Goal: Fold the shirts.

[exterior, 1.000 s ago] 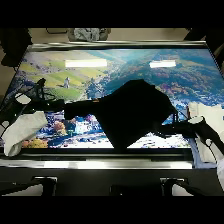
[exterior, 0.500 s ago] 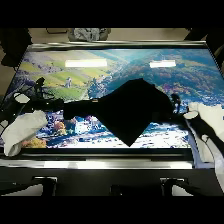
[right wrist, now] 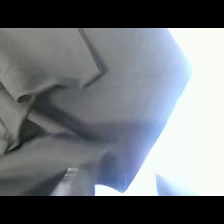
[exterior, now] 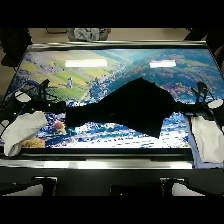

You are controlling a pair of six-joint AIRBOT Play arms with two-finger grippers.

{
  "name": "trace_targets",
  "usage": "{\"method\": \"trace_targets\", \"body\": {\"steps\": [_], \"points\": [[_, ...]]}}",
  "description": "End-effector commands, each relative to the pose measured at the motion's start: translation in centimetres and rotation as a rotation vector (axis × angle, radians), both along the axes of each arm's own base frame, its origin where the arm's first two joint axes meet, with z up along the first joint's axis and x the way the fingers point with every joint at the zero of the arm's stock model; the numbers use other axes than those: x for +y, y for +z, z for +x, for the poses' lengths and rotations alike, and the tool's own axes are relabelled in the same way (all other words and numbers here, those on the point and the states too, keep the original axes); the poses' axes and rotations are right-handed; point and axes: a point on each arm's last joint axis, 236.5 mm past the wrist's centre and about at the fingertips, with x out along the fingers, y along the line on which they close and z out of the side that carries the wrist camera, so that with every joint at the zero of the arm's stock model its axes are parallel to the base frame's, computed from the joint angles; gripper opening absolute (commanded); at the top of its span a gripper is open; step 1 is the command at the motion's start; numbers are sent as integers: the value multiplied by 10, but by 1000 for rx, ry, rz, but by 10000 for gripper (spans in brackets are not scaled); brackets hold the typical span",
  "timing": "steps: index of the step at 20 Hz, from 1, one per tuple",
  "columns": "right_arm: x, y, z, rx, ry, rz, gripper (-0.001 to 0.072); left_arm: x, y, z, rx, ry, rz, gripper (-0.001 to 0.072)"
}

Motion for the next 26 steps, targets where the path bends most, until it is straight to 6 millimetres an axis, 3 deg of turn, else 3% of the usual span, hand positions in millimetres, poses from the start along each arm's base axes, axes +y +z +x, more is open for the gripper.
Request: {"method": "trace_targets", "body": {"steps": [1, 3, 4, 6, 7, 8, 10, 14, 15, 16, 17, 18, 20, 21, 22, 23, 24, 25, 26], "points": [[7, 20, -22, 56, 186, -11, 661, -3, 0, -2, 7, -10, -3, 26], [-1, 20, -61, 195, 263, -6, 660, -3, 0, -2, 8, -10, -3, 26], [9, 12, -87, 276, 294, 66, 647, -3, 0, -2, 7, -10, -3, 26], [45, -16, -136, 406, 365, 214, 628, -3, 0, -2, 8, -10, -3, 26], [66, -31, -149, 424, 374, 285, 628, -3, 0, -2, 8, -10, -3, 26], [85, -46, -155, 412, 355, 338, 627, -3, 0, -2, 8, -10, -3, 26], [112, -65, -145, 343, 292, 385, 625, -3, 0, -2, 8, -10, -3, 26], [138, -80, -123, 293, 270, 307, 608, -3, 0, -2, 7, -10, -3, 26], [143, -82, -119, 292, 252, 294, 524, -3, 0, -2, 7, -10, -3, 26], [147, -82, -118, 301, 233, 302, 331, -3, 0, -2, 7, -10, -2, 26], [152, -78, -117, 301, 240, 321, 34, -2, 0, -2, 7, -9, -3, 26], [155, -67, -113, 275, 293, 331, 41, -1, 3, 0, -1, -5, -2, 26], [154, -27, -95, 177, 458, 268, 41, 6, 30, 15, -64, 1, -1, 25], [146, 8, -77, 98, 514, 198, 41, 10, 60, 27, -136, 5, 5, 25], [137, 52, -57, -8, 553, 108, 41, 15, 109, 41, -258, 14, 17, 25], [126, 113, -34, -158, 578, -19, 41, 19, 168, 51, -402, 24, 32, 24], [114, 184, -19, -319, 576, -159, 41, 23, 243, 53, -580, 38, 50, 25], [101, 271, -14, -509, 545, -327, 41, 29, 327, 44, -780, 67, 70, 25], [90, 357, -25, -689, 490, -483, 41, 39, 404, 24, -956, 136, 76, 24]]}}
